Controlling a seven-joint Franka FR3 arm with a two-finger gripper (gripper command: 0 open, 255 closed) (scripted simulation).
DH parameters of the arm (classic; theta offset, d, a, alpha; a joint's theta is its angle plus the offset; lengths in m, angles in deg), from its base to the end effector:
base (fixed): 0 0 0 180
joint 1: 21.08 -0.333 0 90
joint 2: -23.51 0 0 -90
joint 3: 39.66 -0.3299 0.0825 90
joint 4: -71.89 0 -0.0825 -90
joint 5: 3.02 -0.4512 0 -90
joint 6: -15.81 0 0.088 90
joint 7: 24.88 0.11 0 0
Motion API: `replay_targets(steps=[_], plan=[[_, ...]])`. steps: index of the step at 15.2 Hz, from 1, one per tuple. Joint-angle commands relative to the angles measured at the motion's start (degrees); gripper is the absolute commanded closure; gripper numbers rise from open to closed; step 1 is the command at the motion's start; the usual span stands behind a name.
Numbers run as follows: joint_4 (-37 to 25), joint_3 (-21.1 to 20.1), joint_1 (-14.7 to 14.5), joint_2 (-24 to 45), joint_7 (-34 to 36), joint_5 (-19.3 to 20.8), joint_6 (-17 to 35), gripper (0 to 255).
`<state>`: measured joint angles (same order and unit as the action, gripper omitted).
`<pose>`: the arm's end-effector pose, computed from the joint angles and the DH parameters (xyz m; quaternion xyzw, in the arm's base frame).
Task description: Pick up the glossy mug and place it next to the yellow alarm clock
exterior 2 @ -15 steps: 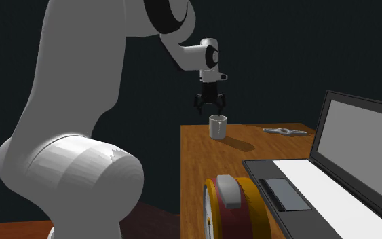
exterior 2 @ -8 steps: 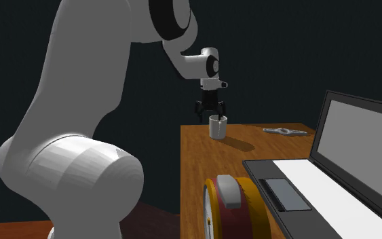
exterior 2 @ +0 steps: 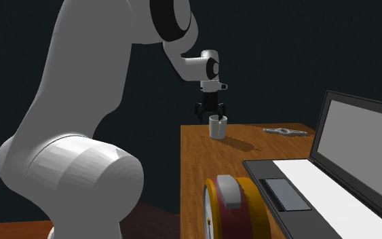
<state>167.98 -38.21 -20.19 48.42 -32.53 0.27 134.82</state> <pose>0.7265 -0.0312 0.3230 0.9975 0.0617 -0.0199 0.0286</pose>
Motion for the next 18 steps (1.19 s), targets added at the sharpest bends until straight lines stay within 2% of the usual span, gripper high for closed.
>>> replay_targets(steps=[1,10,18], plan=[[0.0,0.0,0.0,0.0,0.0,0.0,0.0,255],[0.0,0.0,0.0,0.01,0.0,0.0,0.01,255],[-2.97,-0.01,-0.03,-2.24,-0.28,-0.08,-5.2,255]])
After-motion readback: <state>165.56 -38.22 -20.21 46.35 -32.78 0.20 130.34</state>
